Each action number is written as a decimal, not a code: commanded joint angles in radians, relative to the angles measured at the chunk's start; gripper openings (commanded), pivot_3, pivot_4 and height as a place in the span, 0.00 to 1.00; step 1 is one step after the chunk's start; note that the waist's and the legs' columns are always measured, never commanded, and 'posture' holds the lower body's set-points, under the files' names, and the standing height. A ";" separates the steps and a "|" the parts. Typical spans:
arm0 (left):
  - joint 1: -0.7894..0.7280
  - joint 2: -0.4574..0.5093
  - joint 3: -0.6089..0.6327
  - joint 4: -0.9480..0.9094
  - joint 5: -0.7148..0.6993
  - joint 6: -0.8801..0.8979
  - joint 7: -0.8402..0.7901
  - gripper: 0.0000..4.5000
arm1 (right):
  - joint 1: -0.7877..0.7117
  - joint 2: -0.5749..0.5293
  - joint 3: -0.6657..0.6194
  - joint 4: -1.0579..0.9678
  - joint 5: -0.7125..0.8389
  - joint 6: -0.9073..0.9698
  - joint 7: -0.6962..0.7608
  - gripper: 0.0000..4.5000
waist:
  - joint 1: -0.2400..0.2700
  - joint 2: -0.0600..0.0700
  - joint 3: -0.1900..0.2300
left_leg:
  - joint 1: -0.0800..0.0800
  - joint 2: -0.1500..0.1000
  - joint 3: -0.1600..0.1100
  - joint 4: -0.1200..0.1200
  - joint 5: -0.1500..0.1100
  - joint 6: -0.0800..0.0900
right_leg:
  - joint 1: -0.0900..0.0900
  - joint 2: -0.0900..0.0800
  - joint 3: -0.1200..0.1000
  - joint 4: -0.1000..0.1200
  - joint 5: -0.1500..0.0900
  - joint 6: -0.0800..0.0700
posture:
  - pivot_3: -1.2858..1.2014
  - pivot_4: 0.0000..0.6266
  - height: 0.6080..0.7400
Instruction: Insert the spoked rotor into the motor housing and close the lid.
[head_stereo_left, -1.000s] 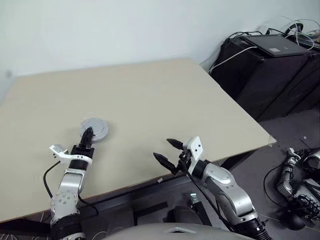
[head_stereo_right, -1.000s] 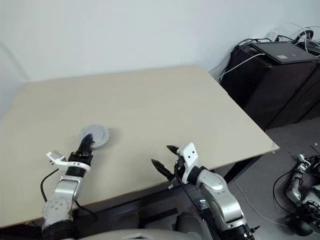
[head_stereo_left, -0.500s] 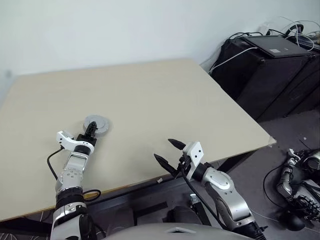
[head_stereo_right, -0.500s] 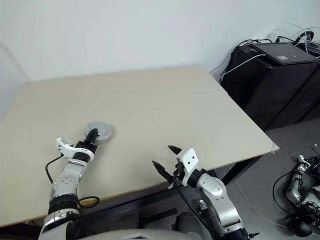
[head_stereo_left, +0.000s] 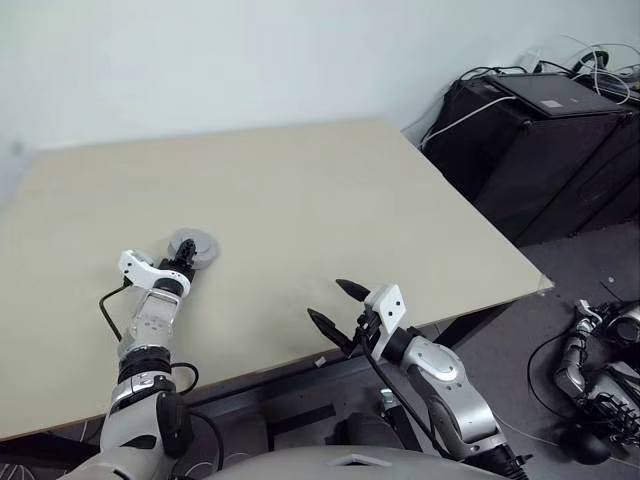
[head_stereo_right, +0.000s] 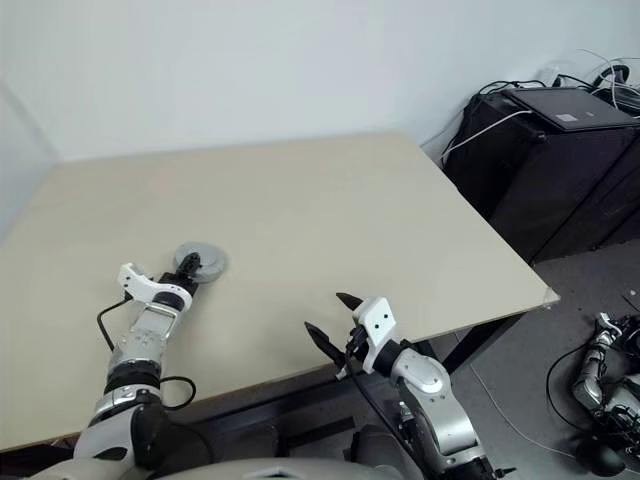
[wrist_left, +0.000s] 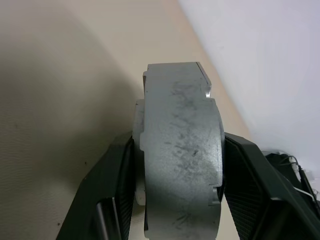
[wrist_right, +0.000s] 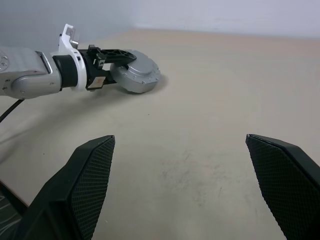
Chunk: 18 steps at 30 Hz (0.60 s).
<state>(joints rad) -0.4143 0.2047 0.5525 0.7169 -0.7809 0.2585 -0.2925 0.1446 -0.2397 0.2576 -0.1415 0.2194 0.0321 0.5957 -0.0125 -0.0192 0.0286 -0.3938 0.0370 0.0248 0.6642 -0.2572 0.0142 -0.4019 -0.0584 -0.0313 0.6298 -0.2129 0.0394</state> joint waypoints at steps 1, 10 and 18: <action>-0.038 0.018 -0.003 0.014 0.049 -0.020 0.033 0.47 | -0.011 0.007 -0.009 -0.014 0.003 -0.006 -0.003 1.00 | 0.001 0.000 0.000 | 0.001 0.000 0.000 0.000 0.000 0.000 | 0.001 0.000 0.000 0.000 0.000 0.000 | 0.52 0.00 1.00; 0.009 0.013 0.016 -0.045 0.068 0.000 0.049 0.97 | -0.020 0.009 -0.004 -0.003 -0.002 -0.002 -0.005 1.00 | -0.002 0.000 0.000 | 0.008 0.001 0.001 0.000 0.000 0.000 | 0.007 -0.001 0.000 0.000 0.000 0.000 | 0.52 0.00 1.00; 0.115 0.001 0.035 -0.164 0.049 0.033 0.069 0.99 | -0.025 0.007 0.000 0.001 -0.006 0.005 0.001 1.00 | -0.019 0.000 -0.001 | 0.011 0.001 0.005 -0.002 0.000 -0.001 | 0.007 -0.001 0.002 0.001 0.000 -0.001 | 0.52 0.00 1.00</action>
<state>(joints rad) -0.3188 0.2024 0.5710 0.6041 -0.7252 0.2810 -0.2388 0.1369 -0.2360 0.2607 -0.1224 0.2097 0.0354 0.5915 -0.0311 -0.0188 0.0280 -0.3822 0.0385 0.0300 0.6619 -0.2576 0.0135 -0.3947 -0.0590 -0.0286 0.6305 -0.2127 0.0387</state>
